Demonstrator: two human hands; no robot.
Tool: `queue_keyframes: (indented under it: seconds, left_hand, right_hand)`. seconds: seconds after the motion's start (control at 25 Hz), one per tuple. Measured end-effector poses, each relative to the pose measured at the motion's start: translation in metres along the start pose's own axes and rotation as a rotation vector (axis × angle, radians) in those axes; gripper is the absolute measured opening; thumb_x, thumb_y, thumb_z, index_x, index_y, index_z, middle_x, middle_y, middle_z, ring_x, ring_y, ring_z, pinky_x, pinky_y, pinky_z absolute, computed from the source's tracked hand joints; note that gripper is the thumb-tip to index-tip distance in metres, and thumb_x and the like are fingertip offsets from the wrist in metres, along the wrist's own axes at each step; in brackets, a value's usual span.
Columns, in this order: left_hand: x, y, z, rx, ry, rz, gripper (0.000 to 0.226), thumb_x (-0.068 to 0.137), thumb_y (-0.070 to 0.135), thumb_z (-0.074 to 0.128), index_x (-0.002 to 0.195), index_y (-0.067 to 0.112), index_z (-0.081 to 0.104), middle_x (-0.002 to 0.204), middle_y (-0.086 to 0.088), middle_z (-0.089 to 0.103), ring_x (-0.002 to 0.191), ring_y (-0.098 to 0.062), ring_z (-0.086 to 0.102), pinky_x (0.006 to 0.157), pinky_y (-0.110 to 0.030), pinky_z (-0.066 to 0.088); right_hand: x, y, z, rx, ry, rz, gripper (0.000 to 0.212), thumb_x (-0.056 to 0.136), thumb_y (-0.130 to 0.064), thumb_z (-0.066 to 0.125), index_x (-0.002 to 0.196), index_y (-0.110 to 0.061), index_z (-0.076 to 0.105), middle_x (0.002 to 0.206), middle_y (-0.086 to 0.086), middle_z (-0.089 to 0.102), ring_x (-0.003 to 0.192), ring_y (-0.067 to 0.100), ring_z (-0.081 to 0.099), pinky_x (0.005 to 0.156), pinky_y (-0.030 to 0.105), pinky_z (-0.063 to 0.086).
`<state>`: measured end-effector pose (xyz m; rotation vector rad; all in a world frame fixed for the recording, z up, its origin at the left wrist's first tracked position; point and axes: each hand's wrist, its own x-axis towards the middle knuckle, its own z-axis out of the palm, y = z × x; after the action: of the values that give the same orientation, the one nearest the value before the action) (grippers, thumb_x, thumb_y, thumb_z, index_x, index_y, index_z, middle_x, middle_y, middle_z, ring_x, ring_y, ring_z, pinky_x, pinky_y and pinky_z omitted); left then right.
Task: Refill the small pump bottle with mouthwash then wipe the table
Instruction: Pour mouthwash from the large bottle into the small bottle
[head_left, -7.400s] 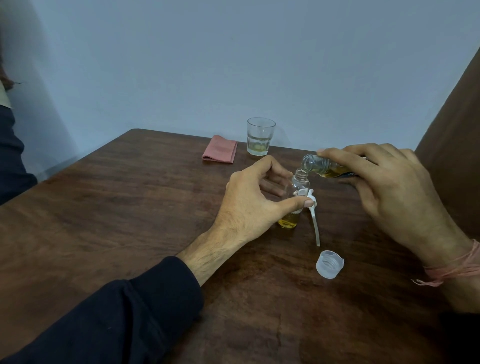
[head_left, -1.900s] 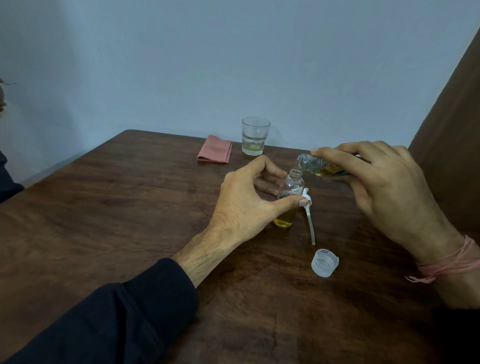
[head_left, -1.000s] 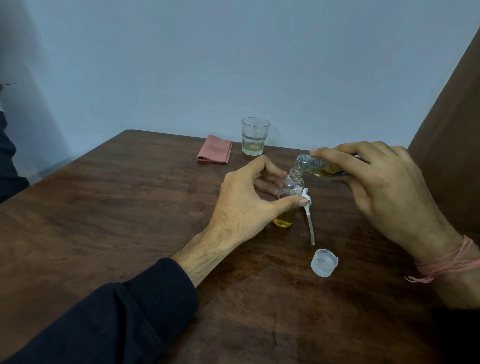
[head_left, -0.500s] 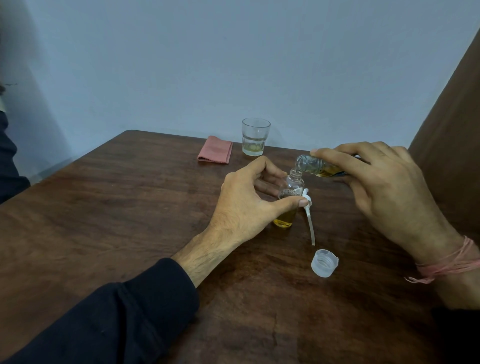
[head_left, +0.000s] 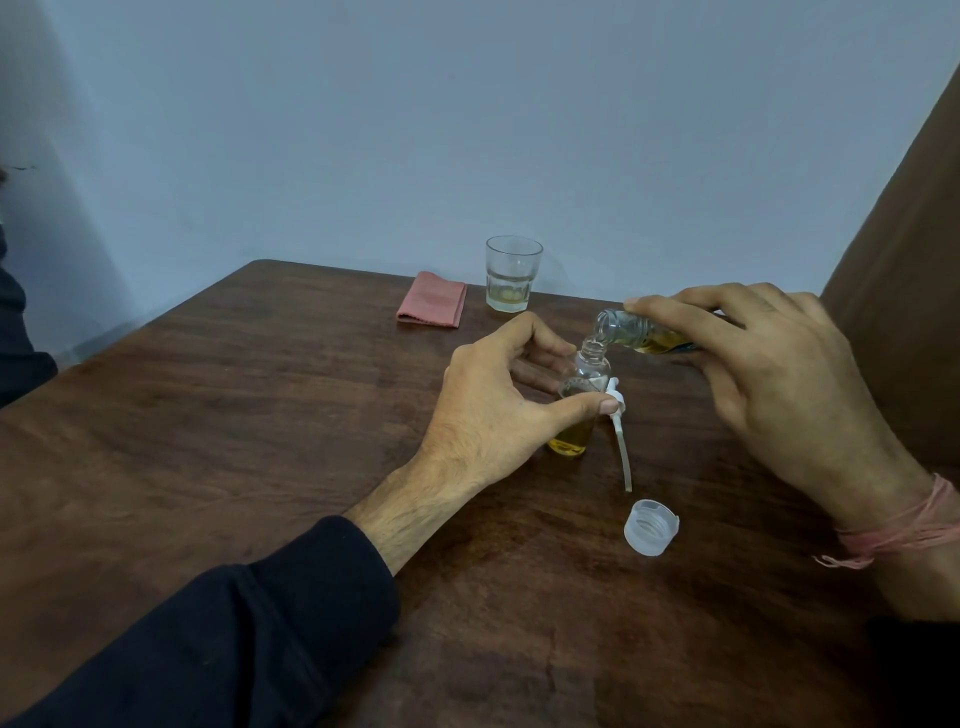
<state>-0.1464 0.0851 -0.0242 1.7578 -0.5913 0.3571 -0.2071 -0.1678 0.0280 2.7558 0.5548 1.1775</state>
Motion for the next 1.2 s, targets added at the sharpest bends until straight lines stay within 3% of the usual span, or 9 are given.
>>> queue_keyframes:
  seconds: [1.2]
  left_hand:
    - [0.0006,-0.0006,-0.0001,0.013,0.007,-0.002,0.052,0.069,0.053,0.109,0.104,0.034,0.076,0.102,0.02,0.084,0.092,0.003,0.082,0.079,-0.015,0.065]
  right_hand:
    - [0.0005,-0.002,-0.0009,-0.002,0.001,0.0,0.068,0.098,0.002,0.071,0.158,-0.03,0.059,0.134,0.006,0.071,0.119,0.038,0.066,0.095,0.057,0.046]
